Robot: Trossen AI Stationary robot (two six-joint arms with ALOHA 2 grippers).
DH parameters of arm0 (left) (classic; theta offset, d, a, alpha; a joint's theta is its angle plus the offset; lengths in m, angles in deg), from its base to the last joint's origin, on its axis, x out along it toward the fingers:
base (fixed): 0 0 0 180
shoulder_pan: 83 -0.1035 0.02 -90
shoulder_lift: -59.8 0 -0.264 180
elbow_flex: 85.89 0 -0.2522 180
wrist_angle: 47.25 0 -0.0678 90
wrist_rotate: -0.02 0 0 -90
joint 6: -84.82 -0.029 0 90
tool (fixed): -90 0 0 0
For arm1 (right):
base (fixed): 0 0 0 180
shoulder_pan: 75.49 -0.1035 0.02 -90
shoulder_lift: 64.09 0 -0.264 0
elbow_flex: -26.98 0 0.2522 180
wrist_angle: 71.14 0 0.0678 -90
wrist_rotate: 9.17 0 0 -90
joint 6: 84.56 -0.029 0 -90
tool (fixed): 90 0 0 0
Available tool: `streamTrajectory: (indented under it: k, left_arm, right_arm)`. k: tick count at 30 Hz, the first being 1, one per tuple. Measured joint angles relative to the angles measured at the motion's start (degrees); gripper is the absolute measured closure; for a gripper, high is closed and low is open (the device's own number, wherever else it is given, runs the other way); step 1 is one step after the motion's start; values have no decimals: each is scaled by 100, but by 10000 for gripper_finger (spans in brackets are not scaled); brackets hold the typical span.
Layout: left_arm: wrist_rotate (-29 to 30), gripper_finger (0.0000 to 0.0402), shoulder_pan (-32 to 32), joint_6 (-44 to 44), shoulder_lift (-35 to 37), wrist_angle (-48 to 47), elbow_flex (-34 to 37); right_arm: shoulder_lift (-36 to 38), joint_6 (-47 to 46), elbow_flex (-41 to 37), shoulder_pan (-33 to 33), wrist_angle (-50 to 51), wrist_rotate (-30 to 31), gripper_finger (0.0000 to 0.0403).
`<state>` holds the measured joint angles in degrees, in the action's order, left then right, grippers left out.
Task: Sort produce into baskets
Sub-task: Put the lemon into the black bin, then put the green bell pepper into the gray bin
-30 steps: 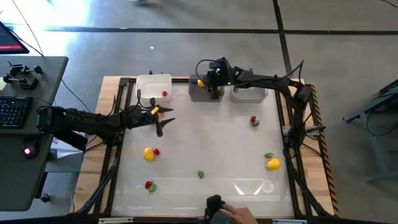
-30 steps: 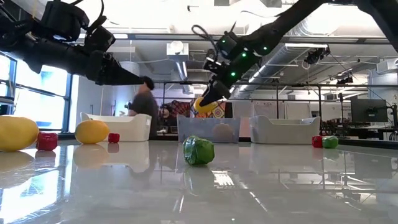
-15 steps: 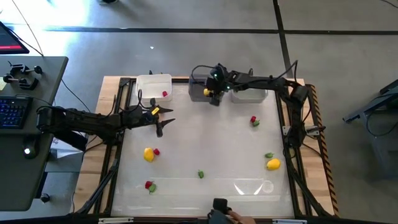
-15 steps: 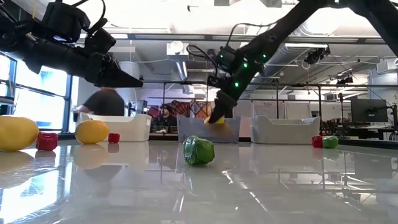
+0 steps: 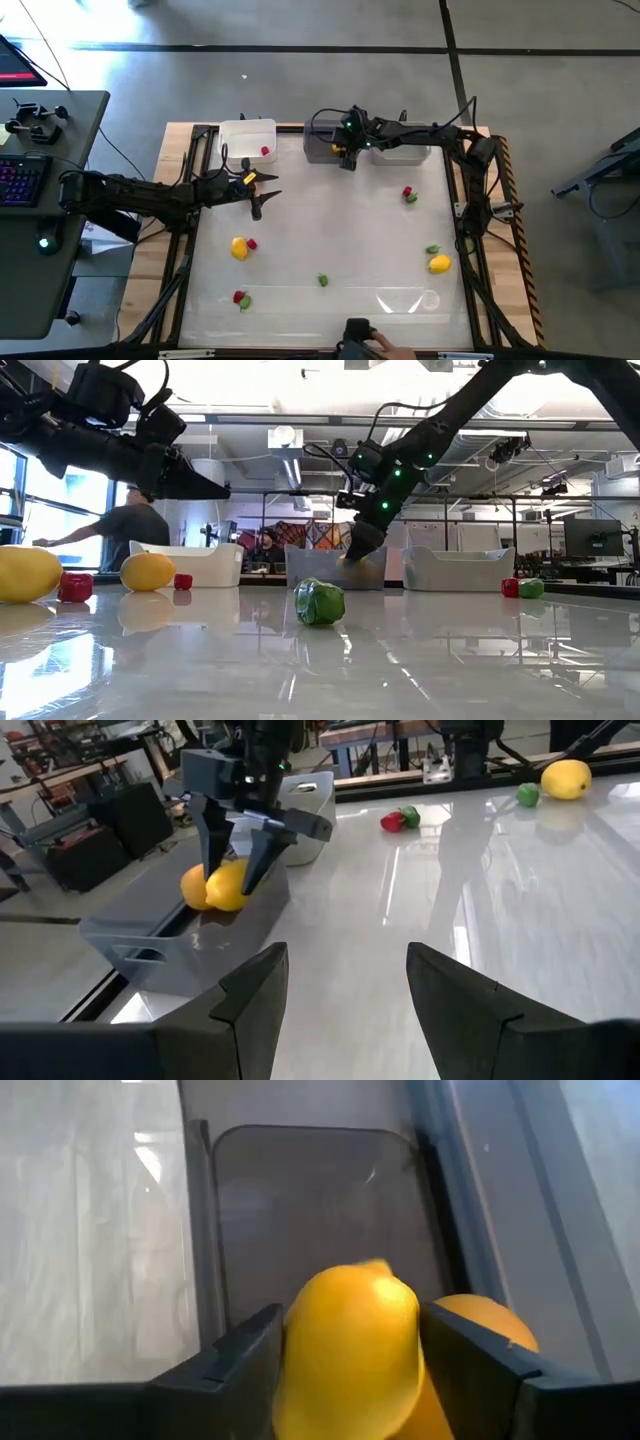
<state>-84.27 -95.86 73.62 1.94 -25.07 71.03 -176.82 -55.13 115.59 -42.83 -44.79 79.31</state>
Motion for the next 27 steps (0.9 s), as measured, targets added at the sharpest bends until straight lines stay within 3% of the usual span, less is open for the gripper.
streamTrajectory:
  k: [7,15,20,27]
  left_arm:
    - [2,210,-2,0,-1,-4,0]
    - [35,210,-56,-4,0,-13,0]
    - [42,210,-197,29,-1,-13,-2]
    - [-242,210,-415,198,-1,-10,-1]
  right_arm:
    - [13,162,84,-132,102,358,111]
    - [509,133,355,-391,411,592,113]
    - [1055,-378,239,-585,662,253,182]
    - [1364,-1033,-440,-1151,532,40,352]
